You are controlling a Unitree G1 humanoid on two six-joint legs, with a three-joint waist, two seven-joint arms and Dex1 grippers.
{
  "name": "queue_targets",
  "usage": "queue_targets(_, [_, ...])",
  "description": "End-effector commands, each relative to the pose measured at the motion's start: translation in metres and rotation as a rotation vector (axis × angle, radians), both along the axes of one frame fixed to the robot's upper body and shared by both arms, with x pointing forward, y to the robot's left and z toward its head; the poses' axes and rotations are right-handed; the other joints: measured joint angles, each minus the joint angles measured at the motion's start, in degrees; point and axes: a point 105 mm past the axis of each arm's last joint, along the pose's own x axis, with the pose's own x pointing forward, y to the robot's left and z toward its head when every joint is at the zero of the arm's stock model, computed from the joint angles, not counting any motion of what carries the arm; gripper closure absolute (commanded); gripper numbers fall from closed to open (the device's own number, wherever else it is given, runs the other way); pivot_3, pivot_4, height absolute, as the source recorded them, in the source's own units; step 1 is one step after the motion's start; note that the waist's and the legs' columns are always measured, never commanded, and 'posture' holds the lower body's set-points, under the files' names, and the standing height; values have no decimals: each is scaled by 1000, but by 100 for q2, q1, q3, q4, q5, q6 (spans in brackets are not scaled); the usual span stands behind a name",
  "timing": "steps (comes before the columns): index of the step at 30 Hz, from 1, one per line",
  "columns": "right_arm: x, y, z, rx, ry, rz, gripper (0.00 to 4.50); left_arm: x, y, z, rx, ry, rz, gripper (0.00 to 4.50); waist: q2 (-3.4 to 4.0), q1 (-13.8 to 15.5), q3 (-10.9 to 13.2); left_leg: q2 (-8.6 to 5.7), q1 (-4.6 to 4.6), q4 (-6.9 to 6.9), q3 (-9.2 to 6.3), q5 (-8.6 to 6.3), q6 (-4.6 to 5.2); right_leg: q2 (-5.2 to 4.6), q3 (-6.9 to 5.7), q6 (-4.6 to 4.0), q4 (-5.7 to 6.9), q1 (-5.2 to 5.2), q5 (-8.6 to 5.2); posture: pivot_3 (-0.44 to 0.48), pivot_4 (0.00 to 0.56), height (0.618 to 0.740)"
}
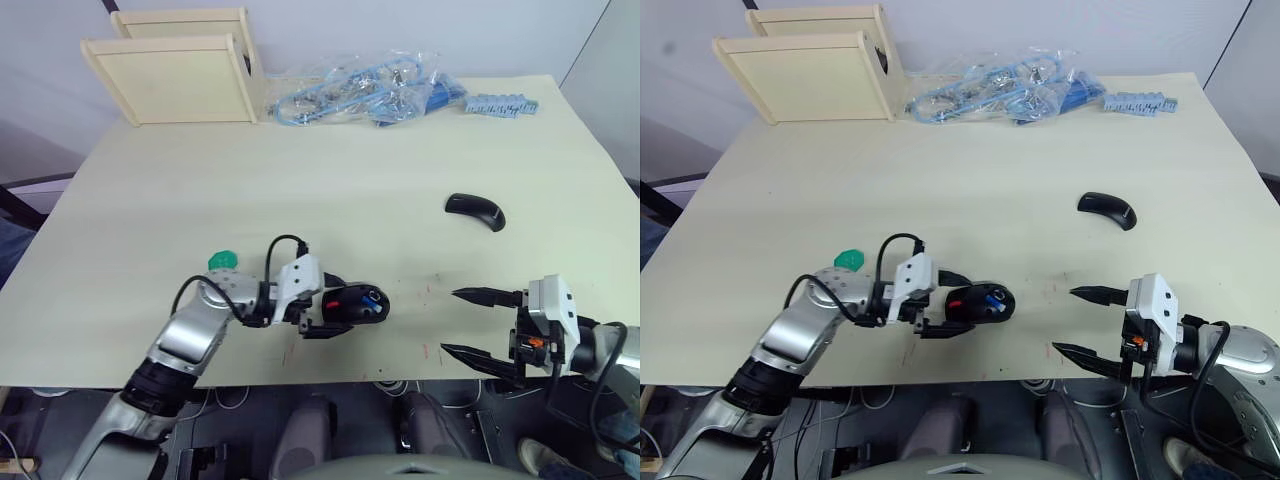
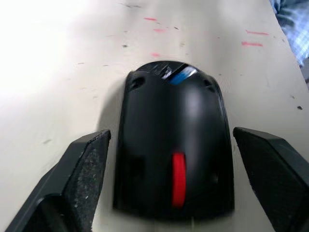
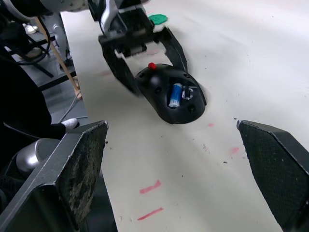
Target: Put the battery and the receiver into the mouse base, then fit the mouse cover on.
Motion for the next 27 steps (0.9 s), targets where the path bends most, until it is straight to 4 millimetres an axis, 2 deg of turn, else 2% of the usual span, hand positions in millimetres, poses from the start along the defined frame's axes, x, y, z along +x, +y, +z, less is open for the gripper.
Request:
queue_targets(1, [1,-3,9,0,-52,-13,0,-7,11,23,-68,-40,1,57,-1,6,2,0,0,0,0,0,0,0,0,0,-1,0,0,0,150,740])
queue_targets(4, [2,-5,8,-1,-53,-18,0,-10,17,26,-91,-21,22,57,0,11,3,1,-1,0,-1,0,0,-1,0,0,-2,0,0,0,150,740])
queue_targets(7, [3,-8,6,6,-49,-45,0,-24,35,37,-170,3,75,57,-2,4,5,3,0,-2,-4,0,-1,-2,3,0,-4,0,0,0,150,740])
queue_targets(14, [12,-17,4,19,-55,-107,0,-53,34,62,-295,7,200,57,-12,9,21,12,2,-3,-9,-1,-1,-4,11,0,-4,-1,0,0,150,740])
queue_targets(20, [39,-29,13,47,-66,-223,0,-65,53,91,-491,-52,269,57,-11,6,22,10,7,-4,-3,-1,-1,-2,17,-1,-3,-1,0,0,150,740])
queue_targets(27, [71,-45,29,18,-88,-327,0,-73,68,90,-473,-39,274,57,-7,15,26,5,4,-5,18,-1,-1,0,15,-3,-10,-1,-1,0,150,740])
